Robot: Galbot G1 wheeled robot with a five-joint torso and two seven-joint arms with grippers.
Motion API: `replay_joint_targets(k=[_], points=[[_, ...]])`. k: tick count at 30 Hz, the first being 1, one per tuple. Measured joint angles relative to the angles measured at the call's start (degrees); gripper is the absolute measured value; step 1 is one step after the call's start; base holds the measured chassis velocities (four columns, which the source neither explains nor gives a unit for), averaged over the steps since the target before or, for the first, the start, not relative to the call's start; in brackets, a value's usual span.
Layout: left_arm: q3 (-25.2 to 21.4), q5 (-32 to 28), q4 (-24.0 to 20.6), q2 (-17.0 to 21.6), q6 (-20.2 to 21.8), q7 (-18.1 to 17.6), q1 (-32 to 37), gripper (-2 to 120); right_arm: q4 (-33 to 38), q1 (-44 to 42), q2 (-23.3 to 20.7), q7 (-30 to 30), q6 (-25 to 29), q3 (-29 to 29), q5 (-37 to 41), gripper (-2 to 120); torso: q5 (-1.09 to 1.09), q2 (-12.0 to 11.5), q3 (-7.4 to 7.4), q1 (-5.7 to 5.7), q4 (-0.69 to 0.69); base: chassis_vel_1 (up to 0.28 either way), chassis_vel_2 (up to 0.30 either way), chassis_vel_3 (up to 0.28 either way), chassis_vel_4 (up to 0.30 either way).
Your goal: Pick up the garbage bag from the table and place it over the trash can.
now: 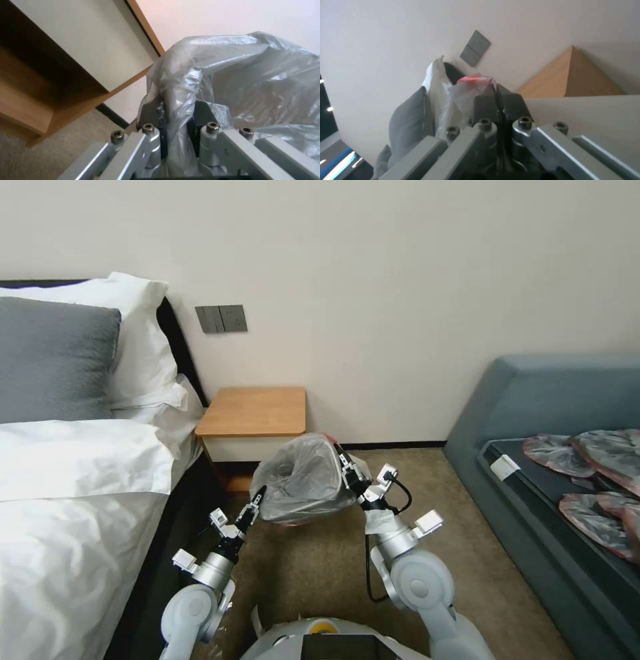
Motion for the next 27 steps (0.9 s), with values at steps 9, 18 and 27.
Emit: replay_joint_targets(k=[9,18,27], points=[[0.0,0.5,-0.4,0.0,-0.1,1.2,0.1,9,-3.4,0.9,-0.6,0.1,1.6,0.9,-1.5,0,0.00,0.0,0.00,0.00,0.00,0.000,0.000,0.000,0.000],[0.0,0.5,-1.1,-0.3,-0.2,2.1,0.4,9,-6.6,1.5,-1.2,0.7,3.0,1.6,-4.5,0,0.00,0.0,0.00,0.00,0.00,0.000,0.000,0.000,0.000],[0.1,0.4,-1.6,-0.7,-0.4,2.5,0.3,9,-10.1,2.0,-1.5,3.8,3.5,1.9,-16.0,0,0.00,0.0,0.00,0.00,0.00,0.000,0.000,0.000,0.000]])
